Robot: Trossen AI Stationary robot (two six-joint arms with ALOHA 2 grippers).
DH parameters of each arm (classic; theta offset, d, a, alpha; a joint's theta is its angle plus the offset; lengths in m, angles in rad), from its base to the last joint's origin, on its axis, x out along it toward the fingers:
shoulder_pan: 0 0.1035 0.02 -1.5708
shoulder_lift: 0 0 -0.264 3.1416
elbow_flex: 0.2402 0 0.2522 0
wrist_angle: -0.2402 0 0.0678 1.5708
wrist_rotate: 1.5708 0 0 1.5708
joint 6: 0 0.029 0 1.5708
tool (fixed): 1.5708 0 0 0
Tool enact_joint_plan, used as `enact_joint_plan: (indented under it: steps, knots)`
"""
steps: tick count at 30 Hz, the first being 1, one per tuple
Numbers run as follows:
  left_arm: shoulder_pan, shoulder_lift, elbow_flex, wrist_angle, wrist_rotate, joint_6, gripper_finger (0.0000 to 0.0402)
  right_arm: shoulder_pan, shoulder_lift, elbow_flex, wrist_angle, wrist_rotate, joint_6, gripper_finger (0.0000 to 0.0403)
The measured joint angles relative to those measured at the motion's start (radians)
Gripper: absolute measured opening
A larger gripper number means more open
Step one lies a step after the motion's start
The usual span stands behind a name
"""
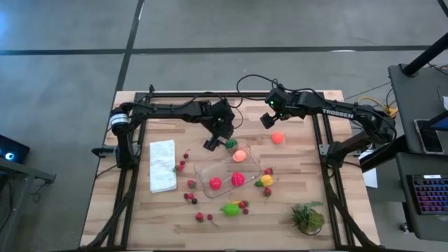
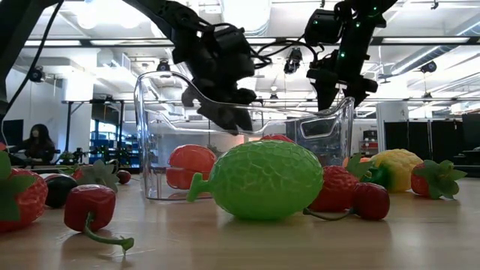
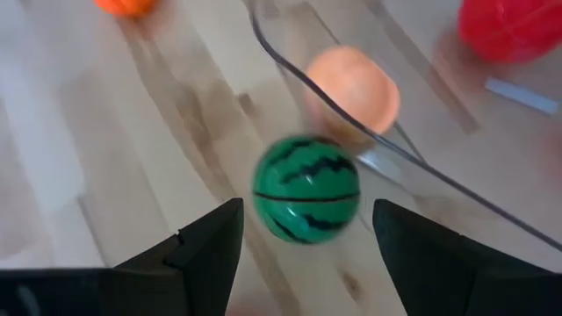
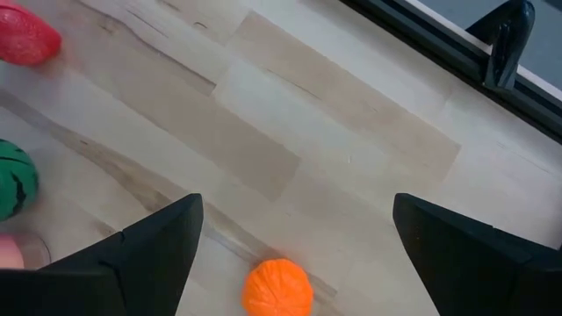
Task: Pick and placing Produce into tupperware
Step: Put the watermelon into the transparent bin
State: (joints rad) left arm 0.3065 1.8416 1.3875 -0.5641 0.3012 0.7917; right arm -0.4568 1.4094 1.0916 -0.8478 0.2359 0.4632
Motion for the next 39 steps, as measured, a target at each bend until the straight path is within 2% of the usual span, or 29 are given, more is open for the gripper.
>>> enact_joint_plan:
  steps: [6,13,18,23,31,39]
  knots:
    - [0.0,0.0,0.0,0.048,0.0,0.13,0.0239,0.0,0.0,0.0,0.001,0.0,0.0,0.0365]
    - [0.001,0.053,0.0,0.039,0.003,0.123,0.0239,0.0,0.0,0.0,0.002,0.0,0.0,0.0365]
    - [0.001,0.076,0.017,0.041,-0.002,0.024,0.0239,0.0,0.0,0.0,0.002,0.0,0.0,0.0365]
    - [0.001,0.071,0.021,0.039,-0.055,0.007,0.0239,0.0,0.0,0.0,0.003,0.0,0.0,0.0365]
    - [-0.001,0.071,0.015,0.043,-0.047,0.002,0.0239,0.0,0.0,0.0,0.009,0.0,-0.001,0.0365]
    - [0.0,0.071,0.015,0.038,0.03,0.026,0.0239,0.0,0.0,0.0,0.02,0.0,0.0,0.0365]
